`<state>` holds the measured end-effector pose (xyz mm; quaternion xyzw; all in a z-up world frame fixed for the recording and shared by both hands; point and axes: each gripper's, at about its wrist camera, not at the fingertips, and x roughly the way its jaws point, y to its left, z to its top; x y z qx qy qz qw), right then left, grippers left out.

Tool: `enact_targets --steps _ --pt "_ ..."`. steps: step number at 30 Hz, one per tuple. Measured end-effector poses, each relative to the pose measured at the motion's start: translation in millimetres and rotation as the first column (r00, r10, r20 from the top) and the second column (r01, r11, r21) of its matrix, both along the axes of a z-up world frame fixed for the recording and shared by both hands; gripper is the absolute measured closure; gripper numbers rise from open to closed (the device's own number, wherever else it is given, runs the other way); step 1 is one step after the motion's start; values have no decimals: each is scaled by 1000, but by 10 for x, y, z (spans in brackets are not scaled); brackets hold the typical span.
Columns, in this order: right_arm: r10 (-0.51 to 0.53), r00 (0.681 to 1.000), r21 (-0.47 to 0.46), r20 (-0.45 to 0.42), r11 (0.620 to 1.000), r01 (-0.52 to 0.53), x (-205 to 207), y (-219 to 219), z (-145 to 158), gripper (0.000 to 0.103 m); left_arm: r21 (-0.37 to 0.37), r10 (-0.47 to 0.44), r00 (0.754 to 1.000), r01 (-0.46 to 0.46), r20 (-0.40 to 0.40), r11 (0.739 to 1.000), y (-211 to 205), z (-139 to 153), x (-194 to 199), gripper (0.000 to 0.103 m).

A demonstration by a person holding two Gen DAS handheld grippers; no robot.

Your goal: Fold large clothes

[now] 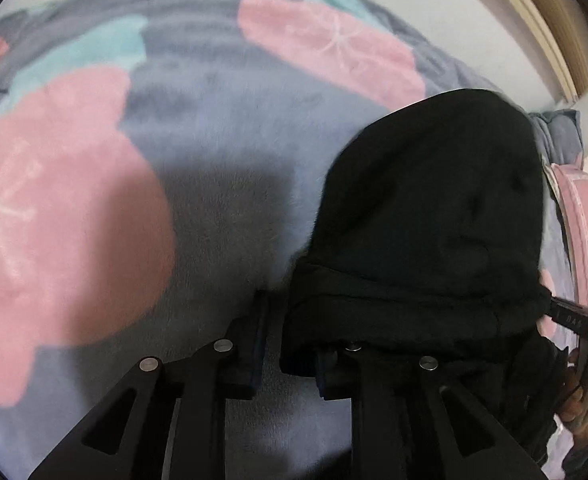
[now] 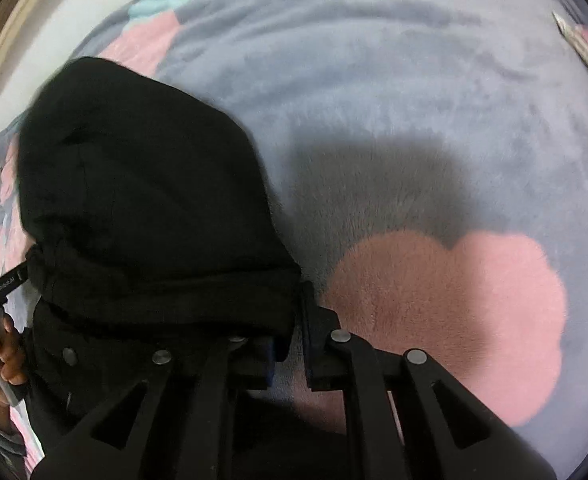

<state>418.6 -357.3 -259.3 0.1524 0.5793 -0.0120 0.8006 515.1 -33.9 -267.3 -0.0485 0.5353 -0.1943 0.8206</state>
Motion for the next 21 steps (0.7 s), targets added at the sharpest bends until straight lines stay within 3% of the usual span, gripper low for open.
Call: enact_targets --steps 3,5,9,11,14,17,21 --pt "37 998 -28 48 999 -36 -184 -29 282 65 -14 -44 996 45 79 999 149 286 -271 80" --pt "49 995 -38 89 998 -46 -370 -71 489 54 -19 -65 994 67 85 998 304 425 -454 80" --pt "61 981 -34 186 998 -56 -572 -85 939 52 -69 -34 991 43 126 997 539 733 -656 80" --pt "69 970 -39 233 997 -62 -510 -1 1139 52 -125 -37 981 61 189 990 472 999 -686 79" --pt "110 960 -61 259 993 -97 -250 242 1270 52 -198 -62 971 108 229 974 180 1188 -547 61" --pt "158 965 -103 209 985 -139 26 493 1072 52 -175 -76 976 113 203 978 -163 980 -350 59" --pt "192 979 -147 64 972 -181 246 609 378 52 -59 -78 997 78 15 995 -379 185 -131 59"
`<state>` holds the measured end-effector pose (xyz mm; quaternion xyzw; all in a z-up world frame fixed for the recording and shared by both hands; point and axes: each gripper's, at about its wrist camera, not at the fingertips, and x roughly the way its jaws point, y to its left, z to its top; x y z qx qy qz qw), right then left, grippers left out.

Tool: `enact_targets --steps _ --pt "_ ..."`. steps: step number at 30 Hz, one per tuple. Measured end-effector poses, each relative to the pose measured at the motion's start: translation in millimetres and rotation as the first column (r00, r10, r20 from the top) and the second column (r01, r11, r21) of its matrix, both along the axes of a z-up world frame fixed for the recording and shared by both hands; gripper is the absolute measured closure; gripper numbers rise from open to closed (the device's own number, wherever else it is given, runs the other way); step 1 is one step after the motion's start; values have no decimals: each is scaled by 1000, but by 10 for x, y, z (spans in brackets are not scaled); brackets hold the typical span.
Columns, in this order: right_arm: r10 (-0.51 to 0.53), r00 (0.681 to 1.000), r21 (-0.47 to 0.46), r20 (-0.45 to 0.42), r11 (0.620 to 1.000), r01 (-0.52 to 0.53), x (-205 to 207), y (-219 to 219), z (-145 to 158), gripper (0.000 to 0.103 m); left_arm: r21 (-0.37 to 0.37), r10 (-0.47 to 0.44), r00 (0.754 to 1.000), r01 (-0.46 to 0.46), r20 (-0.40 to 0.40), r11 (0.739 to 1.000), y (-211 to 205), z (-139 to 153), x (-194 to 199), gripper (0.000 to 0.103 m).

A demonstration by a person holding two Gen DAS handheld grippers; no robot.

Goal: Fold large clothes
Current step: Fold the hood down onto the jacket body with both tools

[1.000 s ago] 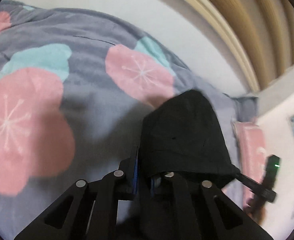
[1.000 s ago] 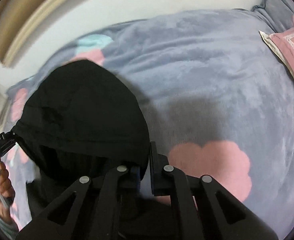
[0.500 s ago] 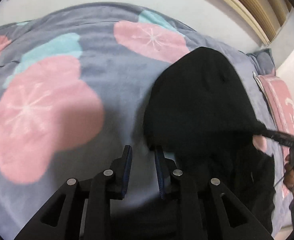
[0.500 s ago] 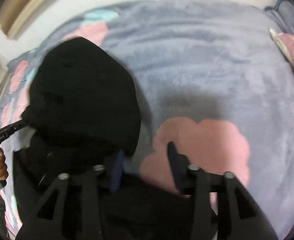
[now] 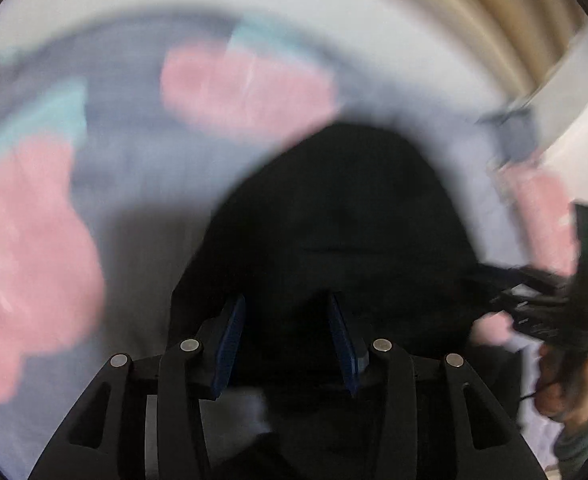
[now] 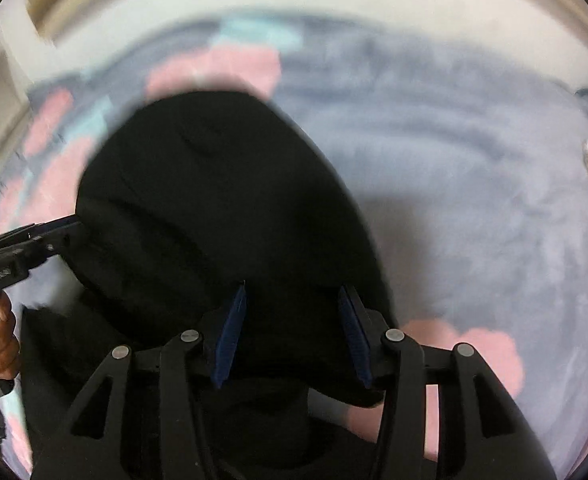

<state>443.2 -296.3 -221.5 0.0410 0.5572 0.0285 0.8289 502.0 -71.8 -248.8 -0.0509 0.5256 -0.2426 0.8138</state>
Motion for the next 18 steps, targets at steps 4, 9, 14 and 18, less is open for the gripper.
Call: enact_targets --steps 4,9,14,18 --pt "-16 999 35 -31 999 17 -39 -60 -336 52 -76 11 1000 -12 -7 997 83 -174 29 60" --pt "20 999 37 26 999 -21 -129 -92 40 52 -44 -48 996 51 78 998 120 268 -157 60" --pt "40 974 91 222 994 -62 -32 -64 807 51 -166 -34 968 77 249 983 167 1074 -188 59" --pt "46 971 46 235 997 -59 523 130 855 51 -190 19 971 27 239 981 -69 1089 253 59"
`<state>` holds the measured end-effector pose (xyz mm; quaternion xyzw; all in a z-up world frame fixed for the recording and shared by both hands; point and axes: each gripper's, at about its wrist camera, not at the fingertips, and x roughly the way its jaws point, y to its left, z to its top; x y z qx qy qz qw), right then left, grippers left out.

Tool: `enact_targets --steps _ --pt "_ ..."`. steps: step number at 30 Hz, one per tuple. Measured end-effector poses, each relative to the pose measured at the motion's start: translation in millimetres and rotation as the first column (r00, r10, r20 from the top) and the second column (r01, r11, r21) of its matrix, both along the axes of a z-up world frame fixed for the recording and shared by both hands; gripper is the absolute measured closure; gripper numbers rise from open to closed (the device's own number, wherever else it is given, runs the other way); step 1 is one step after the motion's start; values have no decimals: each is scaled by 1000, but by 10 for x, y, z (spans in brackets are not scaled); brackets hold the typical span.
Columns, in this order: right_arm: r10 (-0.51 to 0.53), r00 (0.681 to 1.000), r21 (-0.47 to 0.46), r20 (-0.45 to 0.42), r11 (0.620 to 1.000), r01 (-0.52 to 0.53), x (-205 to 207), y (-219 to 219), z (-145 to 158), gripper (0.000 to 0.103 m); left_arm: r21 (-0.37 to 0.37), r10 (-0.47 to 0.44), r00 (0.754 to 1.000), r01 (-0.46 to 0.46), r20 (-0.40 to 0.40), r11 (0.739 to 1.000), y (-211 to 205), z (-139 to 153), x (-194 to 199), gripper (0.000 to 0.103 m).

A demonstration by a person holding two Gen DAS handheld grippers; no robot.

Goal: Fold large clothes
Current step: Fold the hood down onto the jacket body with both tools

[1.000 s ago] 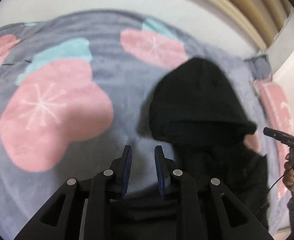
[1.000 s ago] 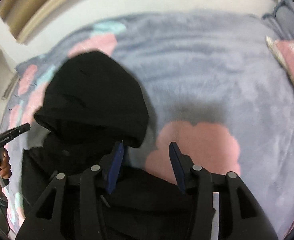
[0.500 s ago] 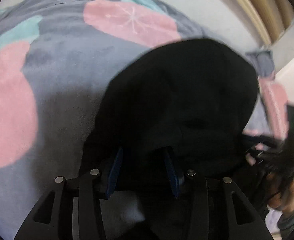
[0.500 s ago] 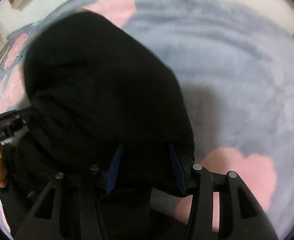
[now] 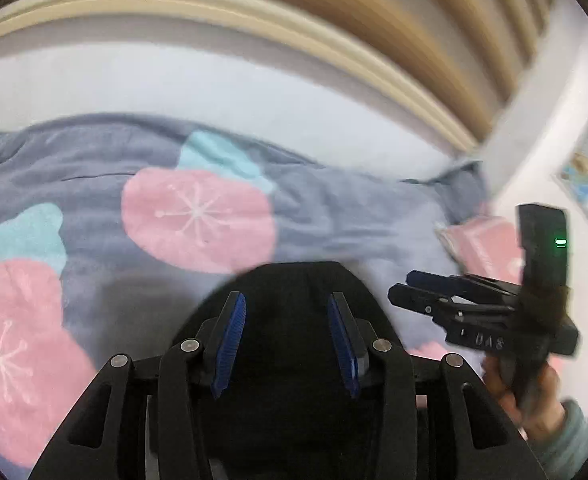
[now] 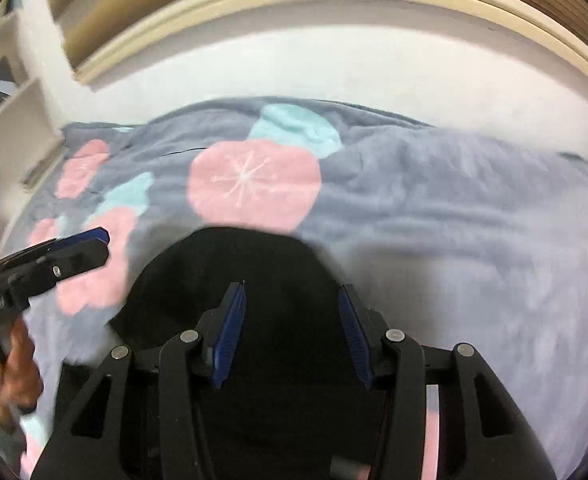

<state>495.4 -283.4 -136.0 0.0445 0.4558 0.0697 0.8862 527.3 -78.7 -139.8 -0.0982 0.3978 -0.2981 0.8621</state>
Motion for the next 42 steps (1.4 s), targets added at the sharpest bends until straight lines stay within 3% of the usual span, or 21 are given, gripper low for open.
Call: enact_targets --steps 5,7,9,14,17,20,24,26,28,30,35,37,39,42 --pt "16 985 -65 -169 998 -27 524 233 -746 51 114 92 975 -69 -205 991 -50 -883 418 59" --pt "16 972 -101 -233 994 -41 536 277 -1059 51 116 110 964 -83 -242 990 15 -1155 464 60" --pt "16 972 -110 -235 993 -42 425 273 -1178 51 91 105 967 -86 -232 992 61 -1235 452 60" --pt "29 974 -109 -223 992 -55 308 225 -1021 51 103 77 977 -58 -198 993 122 -964 364 59" --pt "72 980 -65 -186 994 -85 19 116 -684 51 40 22 990 -16 -139 999 341 -559 47 59" --pt "101 976 -100 -196 987 -122 -382 52 -467 51 58 -47 992 55 -120 997 451 -375 -244 59" --pt "94 965 -91 -245 989 -120 -702 -79 -573 51 137 -23 985 47 -172 989 458 -578 -327 59" --pt "71 957 -105 -280 989 -105 -712 -127 -768 51 140 22 967 14 -253 990 472 -861 -224 59" --pt "62 946 -61 -319 994 -86 -684 -212 -1015 51 152 29 950 19 -311 988 406 -1152 -153 60" --pt "49 942 -19 -333 998 -59 -650 -273 -1138 52 146 28 950 18 -311 989 404 -1252 -167 60" --pt "87 949 15 -304 996 -87 -722 -381 -951 52 162 -3 971 43 -241 986 508 -982 -318 59" --pt "105 956 63 -273 994 -91 -782 -511 -776 50 134 -17 978 46 -209 990 596 -781 -325 59" --pt "110 963 113 -247 990 -84 -802 -643 -635 48 91 -25 984 42 -175 995 692 -561 -291 59" --pt "101 971 150 -216 986 -69 -688 -847 -497 42 90 0 986 15 -164 996 765 -358 -72 54"
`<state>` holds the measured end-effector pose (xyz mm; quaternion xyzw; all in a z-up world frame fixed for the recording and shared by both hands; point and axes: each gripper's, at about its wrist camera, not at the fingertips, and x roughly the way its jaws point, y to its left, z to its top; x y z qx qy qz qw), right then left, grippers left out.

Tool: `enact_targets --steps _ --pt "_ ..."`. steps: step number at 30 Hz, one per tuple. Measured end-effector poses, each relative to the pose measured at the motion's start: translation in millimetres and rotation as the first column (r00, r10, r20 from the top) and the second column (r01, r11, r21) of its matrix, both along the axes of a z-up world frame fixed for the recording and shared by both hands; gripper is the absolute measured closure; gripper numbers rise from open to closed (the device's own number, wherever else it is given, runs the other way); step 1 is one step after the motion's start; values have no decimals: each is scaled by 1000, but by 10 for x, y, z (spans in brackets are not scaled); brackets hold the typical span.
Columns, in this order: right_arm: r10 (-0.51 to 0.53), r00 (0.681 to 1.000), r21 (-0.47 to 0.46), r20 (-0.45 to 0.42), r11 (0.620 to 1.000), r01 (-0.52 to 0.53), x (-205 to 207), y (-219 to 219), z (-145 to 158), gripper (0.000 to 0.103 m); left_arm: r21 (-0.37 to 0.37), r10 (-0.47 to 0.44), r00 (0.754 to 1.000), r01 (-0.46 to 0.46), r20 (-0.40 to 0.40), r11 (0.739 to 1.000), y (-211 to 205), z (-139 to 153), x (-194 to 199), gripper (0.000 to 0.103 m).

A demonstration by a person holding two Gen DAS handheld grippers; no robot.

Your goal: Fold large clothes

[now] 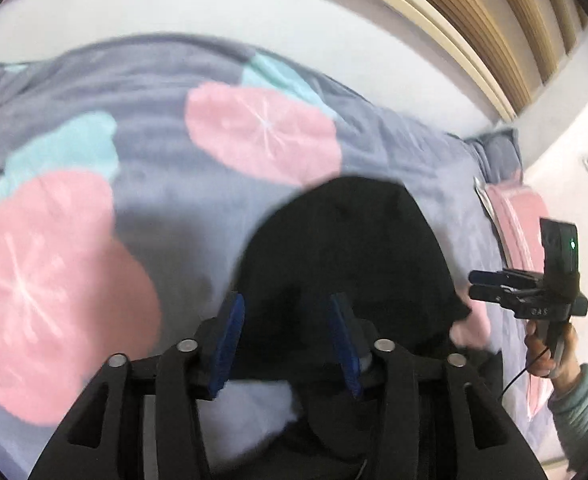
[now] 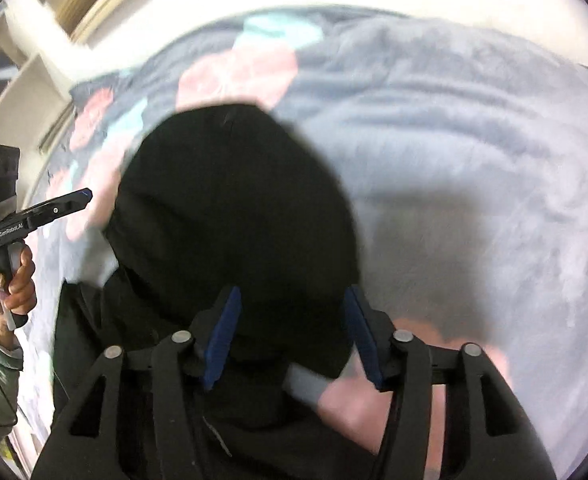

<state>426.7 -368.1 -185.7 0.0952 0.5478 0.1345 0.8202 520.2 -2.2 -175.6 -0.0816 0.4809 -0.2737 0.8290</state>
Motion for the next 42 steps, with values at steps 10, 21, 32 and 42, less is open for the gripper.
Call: enact_targets --steps 10,21,32,42 --pt "44 993 58 -111 998 -38 797 -122 -457 40 -136 -46 983 21 -180 990 -94 -472 642 53" --pt "131 990 40 -60 991 -129 737 187 -495 85 -170 -108 983 82 -150 982 -306 -556 501 86" --pt "213 944 -173 251 970 -173 -962 686 1118 88 -95 -149 980 162 133 982 120 736 -1250 88" --pt "184 953 -304 239 947 -106 -2872 1111 1226 88 -37 -168 985 170 41 985 374 590 -3016 87"
